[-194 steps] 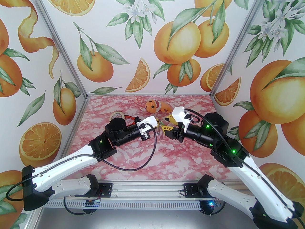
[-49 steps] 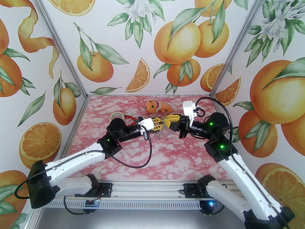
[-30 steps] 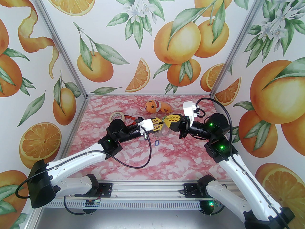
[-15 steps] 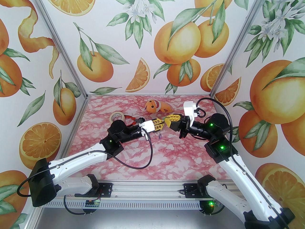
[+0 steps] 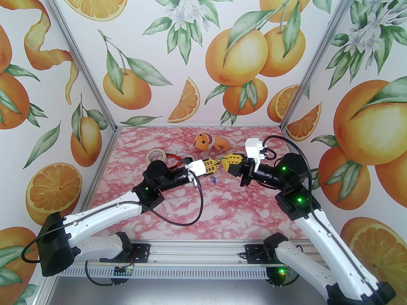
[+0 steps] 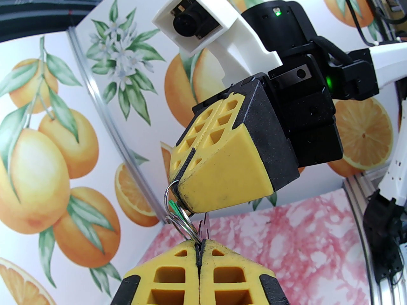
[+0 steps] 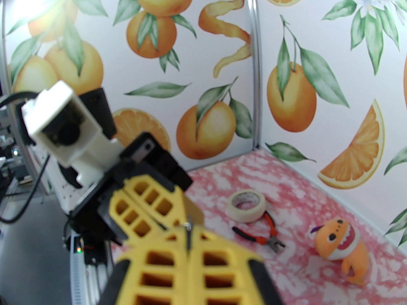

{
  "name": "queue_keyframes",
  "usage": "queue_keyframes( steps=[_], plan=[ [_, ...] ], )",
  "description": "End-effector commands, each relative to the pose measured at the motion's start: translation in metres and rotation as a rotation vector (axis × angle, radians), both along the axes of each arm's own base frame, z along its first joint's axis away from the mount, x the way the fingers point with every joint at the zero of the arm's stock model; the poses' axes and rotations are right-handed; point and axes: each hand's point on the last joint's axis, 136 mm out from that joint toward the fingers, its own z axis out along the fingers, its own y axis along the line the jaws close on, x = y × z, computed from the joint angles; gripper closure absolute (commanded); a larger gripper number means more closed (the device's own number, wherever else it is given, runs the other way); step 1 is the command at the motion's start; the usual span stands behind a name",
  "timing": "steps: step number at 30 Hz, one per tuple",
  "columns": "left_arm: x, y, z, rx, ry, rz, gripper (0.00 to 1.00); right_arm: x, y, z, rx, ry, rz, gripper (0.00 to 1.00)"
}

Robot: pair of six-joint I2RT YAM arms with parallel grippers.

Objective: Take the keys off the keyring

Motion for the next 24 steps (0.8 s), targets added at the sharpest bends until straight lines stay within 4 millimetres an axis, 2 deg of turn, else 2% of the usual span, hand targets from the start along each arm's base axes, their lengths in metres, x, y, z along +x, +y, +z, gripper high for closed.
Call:
queue_keyframes(
  steps=[1,13,24],
  plan=[
    [0.002,0.009,0.022,-0.048,0.01,0.032,1.0,-0.008,-0.005,0.015,-0.008,-0.075,-0.012,1.0],
    [0.006,0.013,0.038,-0.114,0.09,0.041,1.0,-0.016,-0.007,0.008,-0.068,-0.111,-0.008,1.0],
    [0.009,0.016,0.055,-0.176,0.166,0.036,1.0,-0.024,-0.002,-0.001,-0.144,-0.156,-0.006,1.0]
  ],
)
